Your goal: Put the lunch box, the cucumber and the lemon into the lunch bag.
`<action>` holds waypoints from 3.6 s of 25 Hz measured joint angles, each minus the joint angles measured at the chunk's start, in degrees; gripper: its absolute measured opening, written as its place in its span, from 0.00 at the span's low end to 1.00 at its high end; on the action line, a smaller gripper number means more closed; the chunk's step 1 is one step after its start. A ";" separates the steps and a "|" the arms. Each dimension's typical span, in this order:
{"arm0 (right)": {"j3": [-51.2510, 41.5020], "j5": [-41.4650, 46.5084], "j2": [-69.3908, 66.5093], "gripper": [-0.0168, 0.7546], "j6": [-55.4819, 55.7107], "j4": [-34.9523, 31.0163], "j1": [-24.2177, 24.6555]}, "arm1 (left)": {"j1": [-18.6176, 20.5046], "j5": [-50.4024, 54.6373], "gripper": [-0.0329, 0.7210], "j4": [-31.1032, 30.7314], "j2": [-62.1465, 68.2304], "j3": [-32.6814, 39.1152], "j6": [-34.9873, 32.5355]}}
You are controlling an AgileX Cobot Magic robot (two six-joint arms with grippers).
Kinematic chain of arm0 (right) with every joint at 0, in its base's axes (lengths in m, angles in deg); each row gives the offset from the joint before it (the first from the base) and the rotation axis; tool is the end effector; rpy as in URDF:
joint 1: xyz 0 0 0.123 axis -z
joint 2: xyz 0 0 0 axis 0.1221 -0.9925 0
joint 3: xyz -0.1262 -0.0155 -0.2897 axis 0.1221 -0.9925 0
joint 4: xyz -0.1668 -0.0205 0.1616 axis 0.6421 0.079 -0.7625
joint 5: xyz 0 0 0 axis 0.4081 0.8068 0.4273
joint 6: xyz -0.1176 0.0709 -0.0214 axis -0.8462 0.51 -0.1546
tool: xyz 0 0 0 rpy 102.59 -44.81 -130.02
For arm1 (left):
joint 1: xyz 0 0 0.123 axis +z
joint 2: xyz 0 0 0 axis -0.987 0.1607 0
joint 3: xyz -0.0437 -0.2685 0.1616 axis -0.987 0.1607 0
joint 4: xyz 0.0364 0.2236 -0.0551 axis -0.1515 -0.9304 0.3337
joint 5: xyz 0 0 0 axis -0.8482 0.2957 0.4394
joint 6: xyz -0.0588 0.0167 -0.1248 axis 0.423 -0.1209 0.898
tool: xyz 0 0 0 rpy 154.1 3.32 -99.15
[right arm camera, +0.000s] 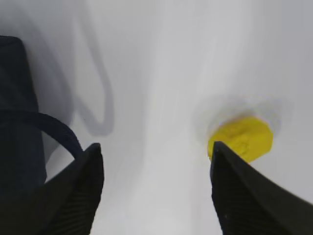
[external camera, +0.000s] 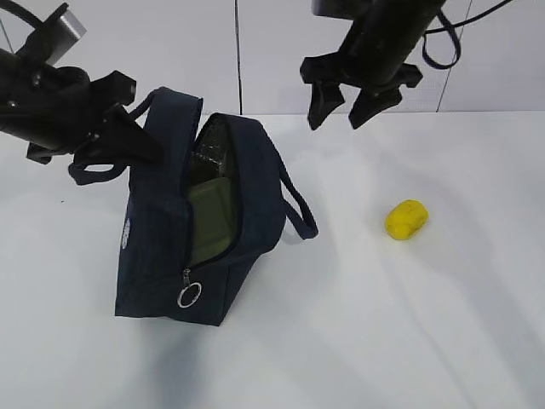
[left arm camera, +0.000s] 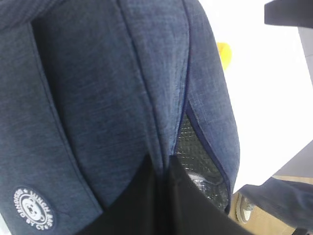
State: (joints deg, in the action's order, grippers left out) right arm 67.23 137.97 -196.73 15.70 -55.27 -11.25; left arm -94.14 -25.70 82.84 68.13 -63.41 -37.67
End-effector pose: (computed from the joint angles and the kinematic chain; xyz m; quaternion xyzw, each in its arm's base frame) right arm 0.4502 0.1820 0.2641 -0.1624 0.9638 0.1416 0.1567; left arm 0.3109 -0.1553 0.2707 0.0522 0.9089 -0.3551 0.2122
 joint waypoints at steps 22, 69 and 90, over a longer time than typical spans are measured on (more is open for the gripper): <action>-11.89 0.00 3.75 0.68 44.08 23.09 0.44 | 0.00 0.00 0.04 -1.87 0.00 0.00 0.00; -15.46 -0.59 -4.43 0.69 51.29 23.82 0.91 | 0.00 -1.24 0.04 -3.15 0.00 0.00 0.00; -15.82 -0.74 -6.52 0.69 52.76 25.61 1.35 | 0.00 -0.53 0.04 -3.26 0.00 0.00 0.00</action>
State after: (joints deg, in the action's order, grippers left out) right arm 51.41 137.23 -203.25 68.45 -29.65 -9.90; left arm -94.14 -26.23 79.58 68.13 -63.41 -37.67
